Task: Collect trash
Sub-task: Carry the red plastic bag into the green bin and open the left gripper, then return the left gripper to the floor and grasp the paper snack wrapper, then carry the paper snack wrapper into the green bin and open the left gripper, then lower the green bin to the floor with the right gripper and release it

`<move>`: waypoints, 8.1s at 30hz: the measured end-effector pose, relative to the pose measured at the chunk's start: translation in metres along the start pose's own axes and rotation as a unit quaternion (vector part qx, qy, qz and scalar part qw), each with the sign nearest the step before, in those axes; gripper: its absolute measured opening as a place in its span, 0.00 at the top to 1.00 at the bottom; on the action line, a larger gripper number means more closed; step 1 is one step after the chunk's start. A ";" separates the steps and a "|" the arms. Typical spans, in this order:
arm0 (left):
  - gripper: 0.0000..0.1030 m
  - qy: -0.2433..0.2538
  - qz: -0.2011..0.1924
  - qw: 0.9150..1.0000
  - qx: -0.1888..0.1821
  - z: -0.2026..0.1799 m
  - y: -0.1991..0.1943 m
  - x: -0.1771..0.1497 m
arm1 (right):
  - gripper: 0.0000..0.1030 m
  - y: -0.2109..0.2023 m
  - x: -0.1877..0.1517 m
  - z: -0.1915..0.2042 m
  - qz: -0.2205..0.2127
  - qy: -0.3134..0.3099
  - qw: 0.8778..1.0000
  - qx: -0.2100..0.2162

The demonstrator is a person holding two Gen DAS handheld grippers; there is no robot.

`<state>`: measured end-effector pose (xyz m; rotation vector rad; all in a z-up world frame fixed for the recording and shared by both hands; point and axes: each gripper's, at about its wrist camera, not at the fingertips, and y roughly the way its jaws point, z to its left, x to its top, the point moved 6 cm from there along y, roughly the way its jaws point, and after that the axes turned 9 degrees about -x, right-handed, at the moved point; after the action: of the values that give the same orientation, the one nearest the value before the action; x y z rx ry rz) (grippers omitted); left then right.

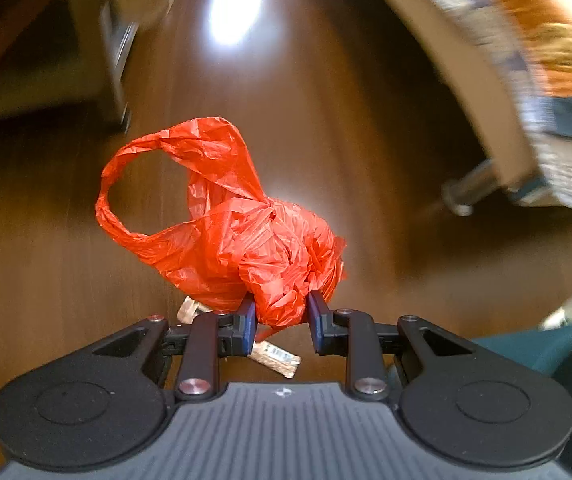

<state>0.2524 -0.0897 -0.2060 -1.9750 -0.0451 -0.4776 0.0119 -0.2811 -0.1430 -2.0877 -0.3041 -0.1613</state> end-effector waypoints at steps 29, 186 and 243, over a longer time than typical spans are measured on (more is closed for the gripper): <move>0.76 0.301 0.086 0.933 -0.178 -0.220 -0.072 -0.108 | 0.99 -0.003 0.014 -0.024 -0.021 0.051 0.996 -0.063; 0.93 0.150 -0.008 0.975 -0.163 -0.166 -0.134 -0.051 | 0.92 0.020 -0.043 -0.011 0.051 0.080 0.995 0.042; 0.32 0.240 0.043 0.967 -0.080 -0.199 -0.060 -0.078 | 0.57 0.046 -0.016 -0.040 0.036 0.154 0.987 0.009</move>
<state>0.1043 -0.2237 -0.1086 -1.9576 0.3935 -0.9121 0.0097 -0.3406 -0.1648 -2.0172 -0.0426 -0.4298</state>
